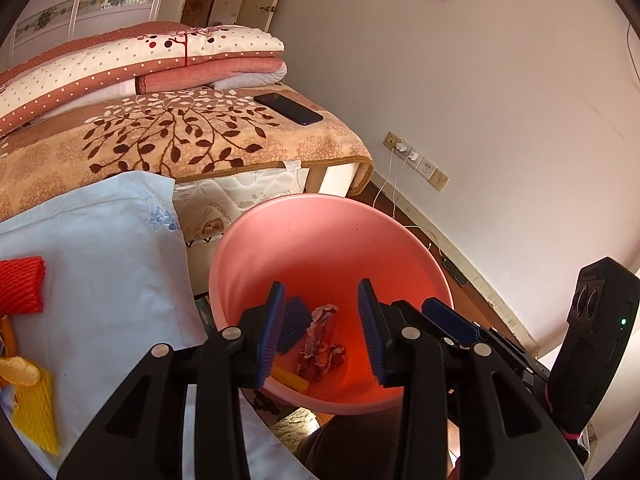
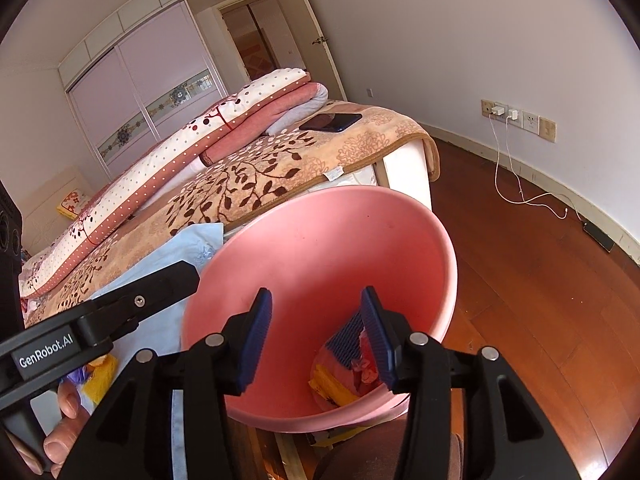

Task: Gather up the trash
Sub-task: 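Move both open tools back over the blue sheet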

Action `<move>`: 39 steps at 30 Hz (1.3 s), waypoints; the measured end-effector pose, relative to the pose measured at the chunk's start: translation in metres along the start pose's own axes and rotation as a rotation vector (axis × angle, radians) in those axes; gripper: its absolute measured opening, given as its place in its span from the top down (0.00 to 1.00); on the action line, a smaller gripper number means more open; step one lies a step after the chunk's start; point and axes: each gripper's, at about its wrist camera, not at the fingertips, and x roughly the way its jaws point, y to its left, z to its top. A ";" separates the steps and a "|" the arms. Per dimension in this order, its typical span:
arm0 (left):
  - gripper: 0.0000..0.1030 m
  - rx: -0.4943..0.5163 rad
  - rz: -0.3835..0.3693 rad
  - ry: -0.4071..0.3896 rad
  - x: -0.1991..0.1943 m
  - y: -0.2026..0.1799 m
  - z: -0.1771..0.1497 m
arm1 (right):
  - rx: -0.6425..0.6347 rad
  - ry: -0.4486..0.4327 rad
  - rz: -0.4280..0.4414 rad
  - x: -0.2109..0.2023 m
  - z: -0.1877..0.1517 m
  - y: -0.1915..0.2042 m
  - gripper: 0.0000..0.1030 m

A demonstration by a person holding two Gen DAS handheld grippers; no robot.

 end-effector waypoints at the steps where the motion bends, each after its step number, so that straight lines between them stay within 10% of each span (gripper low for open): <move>1: 0.63 0.002 0.001 -0.004 -0.002 0.000 0.000 | -0.001 -0.001 0.001 -0.001 0.000 0.001 0.55; 18: 0.63 -0.025 0.097 -0.099 -0.070 0.030 -0.014 | -0.104 -0.004 0.066 -0.024 -0.011 0.058 0.55; 39: 0.63 -0.087 0.400 -0.120 -0.187 0.146 -0.087 | -0.335 0.103 0.232 -0.028 -0.069 0.180 0.55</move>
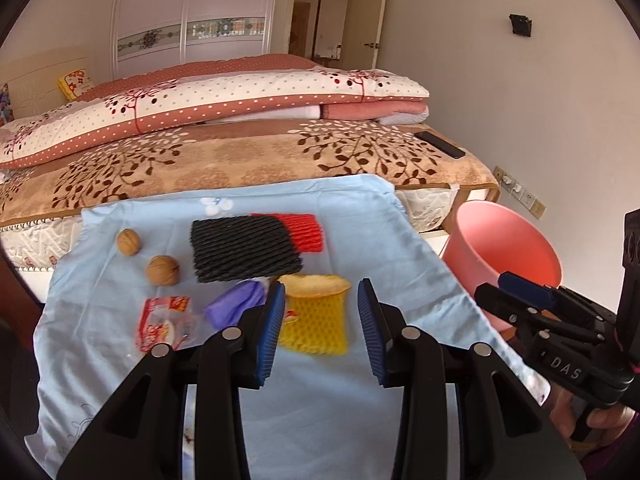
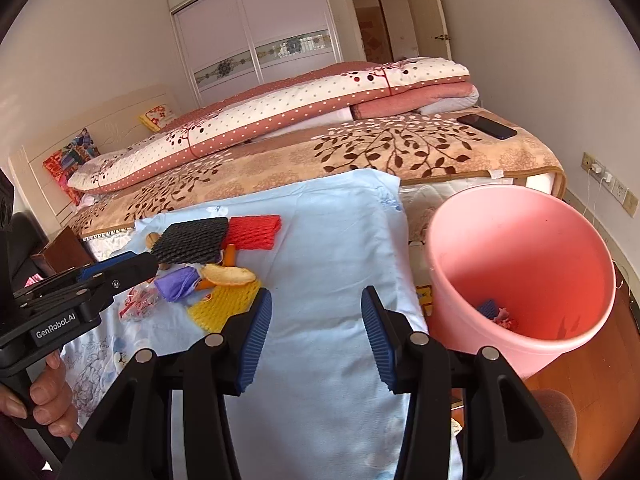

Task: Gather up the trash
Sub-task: 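Move both open tools back over the blue sheet, then lower the left tool onto the red-and-white snack wrapper and close it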

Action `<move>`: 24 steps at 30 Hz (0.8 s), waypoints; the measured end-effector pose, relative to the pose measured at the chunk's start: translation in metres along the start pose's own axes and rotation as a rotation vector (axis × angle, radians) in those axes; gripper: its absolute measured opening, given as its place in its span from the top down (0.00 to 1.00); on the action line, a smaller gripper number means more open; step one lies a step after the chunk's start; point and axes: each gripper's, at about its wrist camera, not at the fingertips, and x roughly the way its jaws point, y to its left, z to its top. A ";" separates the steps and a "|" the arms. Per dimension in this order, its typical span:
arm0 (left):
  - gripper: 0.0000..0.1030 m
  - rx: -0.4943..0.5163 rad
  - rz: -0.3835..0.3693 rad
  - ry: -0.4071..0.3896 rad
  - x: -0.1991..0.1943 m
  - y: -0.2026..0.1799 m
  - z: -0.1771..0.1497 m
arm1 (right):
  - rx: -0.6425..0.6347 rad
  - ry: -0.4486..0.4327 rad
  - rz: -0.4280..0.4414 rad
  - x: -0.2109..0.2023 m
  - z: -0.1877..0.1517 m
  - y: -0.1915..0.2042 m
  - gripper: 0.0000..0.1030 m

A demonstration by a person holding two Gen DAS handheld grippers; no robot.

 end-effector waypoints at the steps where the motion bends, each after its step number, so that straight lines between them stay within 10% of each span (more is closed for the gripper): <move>1: 0.63 -0.009 0.015 0.007 -0.001 0.010 -0.005 | -0.001 0.010 0.015 0.003 0.000 0.004 0.55; 24: 0.63 -0.067 0.205 0.151 0.042 0.093 -0.037 | -0.033 0.184 0.150 0.064 0.004 0.064 0.53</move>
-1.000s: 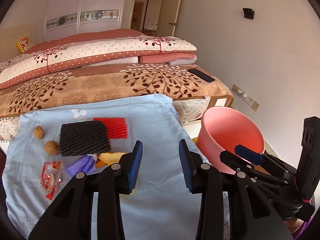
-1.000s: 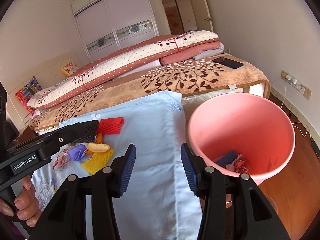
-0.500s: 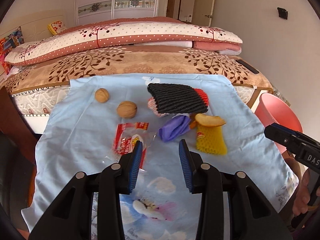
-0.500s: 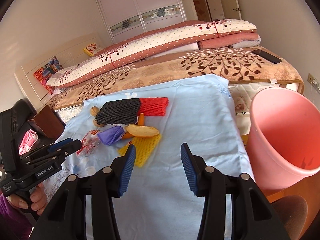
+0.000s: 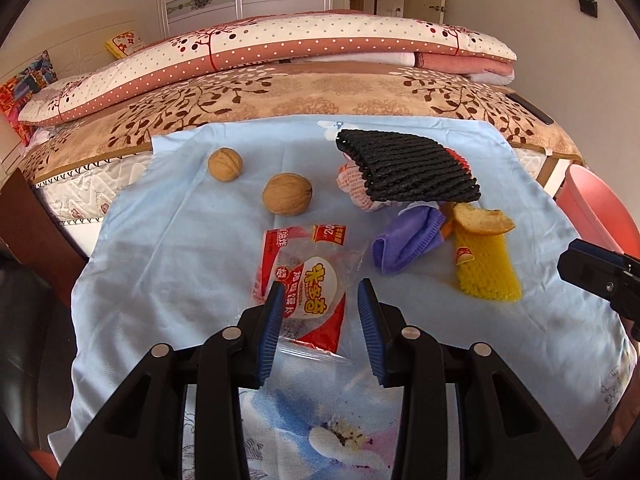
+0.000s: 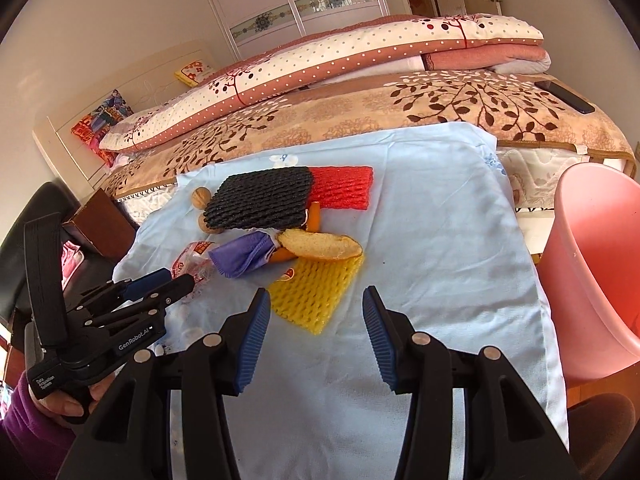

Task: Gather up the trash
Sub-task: 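Lower the left tool onto the red-and-white snack wrapper and close it, then lift the snack wrapper with the left tool while the right tool grasps the yellow foam net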

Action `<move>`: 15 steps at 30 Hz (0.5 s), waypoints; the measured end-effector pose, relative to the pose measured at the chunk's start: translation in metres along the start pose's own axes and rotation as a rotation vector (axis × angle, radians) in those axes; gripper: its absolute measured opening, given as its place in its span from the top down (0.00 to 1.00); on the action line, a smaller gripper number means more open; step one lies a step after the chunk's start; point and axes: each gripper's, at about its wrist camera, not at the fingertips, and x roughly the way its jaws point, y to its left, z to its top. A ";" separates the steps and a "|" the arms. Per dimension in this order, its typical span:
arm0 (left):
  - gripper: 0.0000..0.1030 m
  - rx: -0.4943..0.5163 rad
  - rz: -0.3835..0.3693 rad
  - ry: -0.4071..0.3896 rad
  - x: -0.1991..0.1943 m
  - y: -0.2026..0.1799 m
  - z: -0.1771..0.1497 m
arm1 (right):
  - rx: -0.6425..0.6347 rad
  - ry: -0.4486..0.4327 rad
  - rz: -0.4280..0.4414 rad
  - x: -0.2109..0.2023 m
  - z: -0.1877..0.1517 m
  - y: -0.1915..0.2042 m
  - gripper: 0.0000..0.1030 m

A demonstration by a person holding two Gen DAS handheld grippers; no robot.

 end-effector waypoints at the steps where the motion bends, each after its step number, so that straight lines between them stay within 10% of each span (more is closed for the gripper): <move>1: 0.63 -0.010 -0.001 0.003 0.002 0.002 0.001 | -0.005 0.004 -0.002 0.001 0.000 0.001 0.50; 9: 0.65 -0.071 -0.016 0.015 0.004 0.010 0.009 | -0.013 0.037 0.006 0.018 0.008 0.008 0.49; 15: 0.90 -0.118 -0.013 -0.030 -0.007 0.016 0.008 | -0.020 0.059 -0.007 0.026 0.013 0.014 0.47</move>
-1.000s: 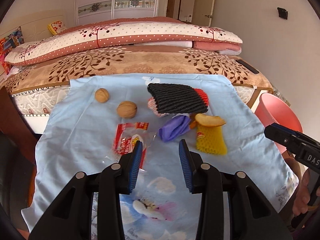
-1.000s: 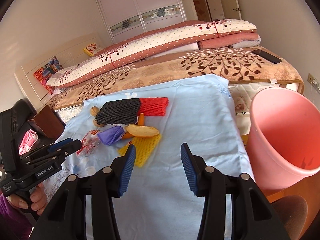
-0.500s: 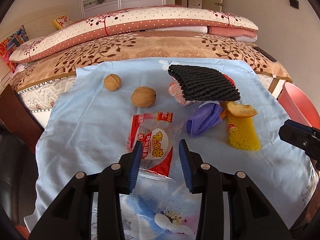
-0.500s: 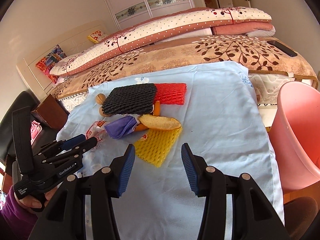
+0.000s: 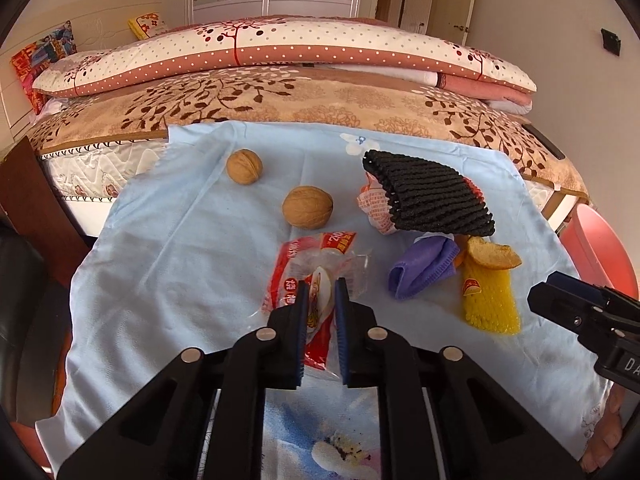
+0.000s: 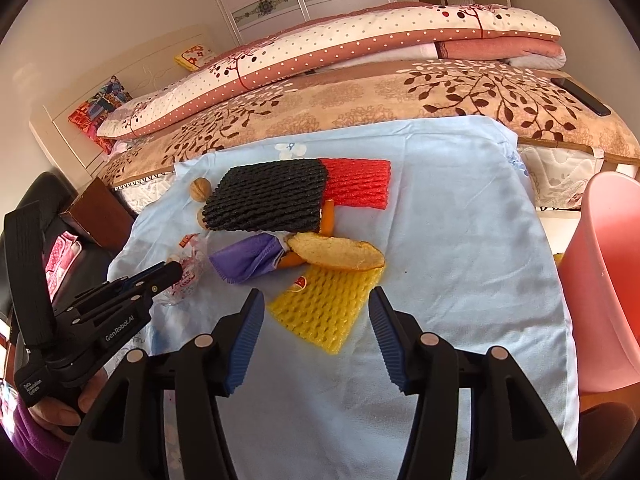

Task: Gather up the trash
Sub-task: 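Lift the snack wrapper with the left tool while the right tool grasps the yellow foam net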

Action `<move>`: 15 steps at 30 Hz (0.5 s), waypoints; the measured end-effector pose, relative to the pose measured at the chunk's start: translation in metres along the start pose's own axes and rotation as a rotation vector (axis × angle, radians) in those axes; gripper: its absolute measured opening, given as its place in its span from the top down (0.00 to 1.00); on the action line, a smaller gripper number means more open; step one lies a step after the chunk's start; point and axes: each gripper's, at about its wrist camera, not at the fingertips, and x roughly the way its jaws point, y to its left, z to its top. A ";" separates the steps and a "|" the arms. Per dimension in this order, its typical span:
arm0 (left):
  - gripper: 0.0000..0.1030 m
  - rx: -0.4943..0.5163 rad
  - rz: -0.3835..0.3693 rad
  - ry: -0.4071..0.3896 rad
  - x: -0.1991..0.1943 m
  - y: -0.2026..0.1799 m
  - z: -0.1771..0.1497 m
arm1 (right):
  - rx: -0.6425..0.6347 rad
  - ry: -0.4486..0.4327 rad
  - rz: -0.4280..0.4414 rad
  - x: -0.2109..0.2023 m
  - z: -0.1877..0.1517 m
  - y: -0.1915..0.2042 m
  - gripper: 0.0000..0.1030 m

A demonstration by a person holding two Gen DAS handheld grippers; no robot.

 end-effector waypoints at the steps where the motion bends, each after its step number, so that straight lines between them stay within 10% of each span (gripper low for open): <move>1: 0.91 -0.013 -0.010 -0.007 -0.003 0.001 0.000 | -0.006 0.003 -0.007 0.001 0.001 0.001 0.46; 15: 0.93 -0.068 -0.060 -0.161 -0.062 0.015 -0.003 | 0.044 0.033 -0.045 0.017 0.010 0.020 0.40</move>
